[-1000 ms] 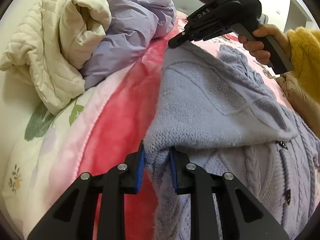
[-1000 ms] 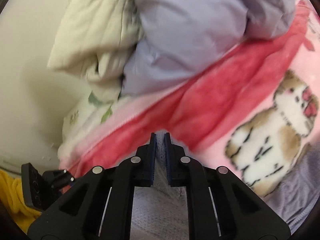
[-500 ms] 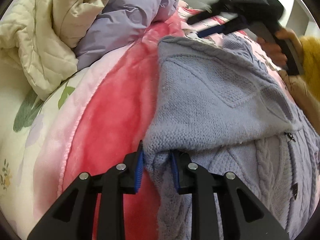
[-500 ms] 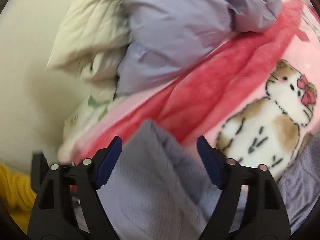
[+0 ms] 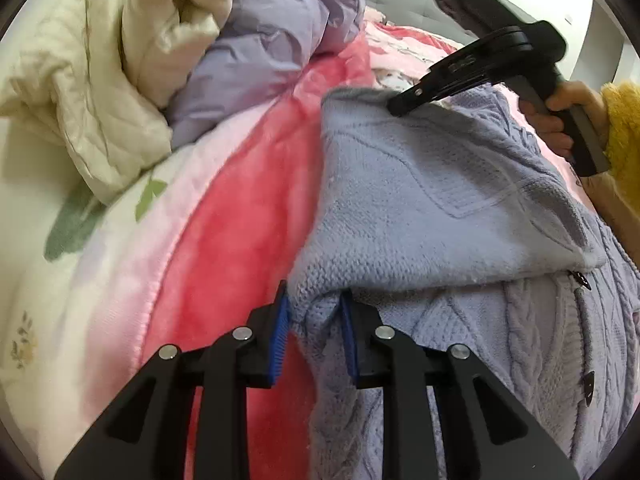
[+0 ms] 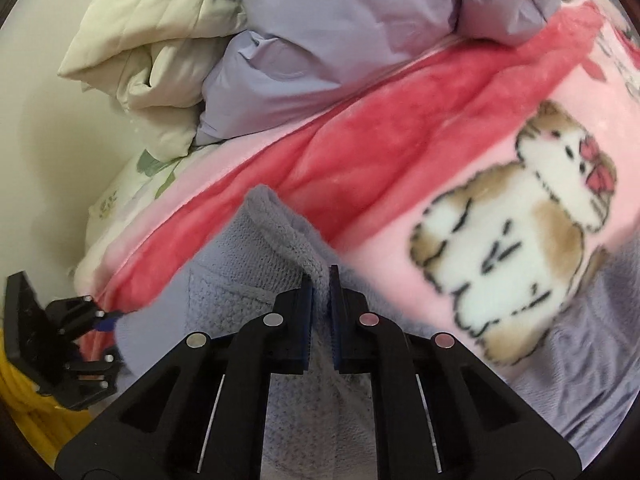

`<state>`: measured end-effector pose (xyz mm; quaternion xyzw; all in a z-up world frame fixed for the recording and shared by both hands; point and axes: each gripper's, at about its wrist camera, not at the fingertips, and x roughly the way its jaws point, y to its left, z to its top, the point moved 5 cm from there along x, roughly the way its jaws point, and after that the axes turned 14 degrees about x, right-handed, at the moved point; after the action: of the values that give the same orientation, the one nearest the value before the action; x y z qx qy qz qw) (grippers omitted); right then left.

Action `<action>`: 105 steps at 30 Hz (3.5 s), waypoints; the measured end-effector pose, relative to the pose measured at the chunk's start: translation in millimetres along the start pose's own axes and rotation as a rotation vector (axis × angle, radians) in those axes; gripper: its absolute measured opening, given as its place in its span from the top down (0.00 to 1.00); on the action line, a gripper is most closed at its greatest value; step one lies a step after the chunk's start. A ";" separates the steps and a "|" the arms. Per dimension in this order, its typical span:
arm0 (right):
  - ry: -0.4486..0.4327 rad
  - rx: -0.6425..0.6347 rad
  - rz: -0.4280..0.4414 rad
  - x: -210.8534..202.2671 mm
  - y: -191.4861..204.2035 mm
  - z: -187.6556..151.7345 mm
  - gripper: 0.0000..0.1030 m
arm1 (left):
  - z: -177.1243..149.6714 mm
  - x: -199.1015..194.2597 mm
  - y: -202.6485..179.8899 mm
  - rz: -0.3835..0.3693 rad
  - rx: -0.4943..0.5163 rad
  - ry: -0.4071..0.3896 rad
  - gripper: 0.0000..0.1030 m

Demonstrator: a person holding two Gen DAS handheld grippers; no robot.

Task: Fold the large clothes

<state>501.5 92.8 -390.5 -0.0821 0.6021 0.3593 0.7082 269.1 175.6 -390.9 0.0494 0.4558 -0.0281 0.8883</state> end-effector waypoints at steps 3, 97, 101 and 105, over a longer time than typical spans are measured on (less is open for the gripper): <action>0.018 -0.023 -0.110 16.8 -5.0 -2.3 0.93 | 1.2 -0.4 1.7 -0.001 -0.001 0.019 0.78; -0.740 0.493 -0.144 -224.3 -111.1 -214.5 0.82 | 13.5 -32.1 -182.0 -0.142 0.361 -0.124 0.27; -0.645 0.405 -0.110 -169.2 -71.2 -194.5 0.82 | 21.6 -22.8 -128.9 -0.066 0.290 -0.117 0.27; -0.593 0.362 -0.127 -130.9 -47.7 -183.4 0.71 | 20.1 -20.9 -95.3 -0.013 0.266 -0.116 0.27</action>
<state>382.8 -96.4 -334.2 0.1156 0.4178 0.2101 0.8763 264.1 78.7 -368.1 0.1621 0.3961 -0.0966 0.8986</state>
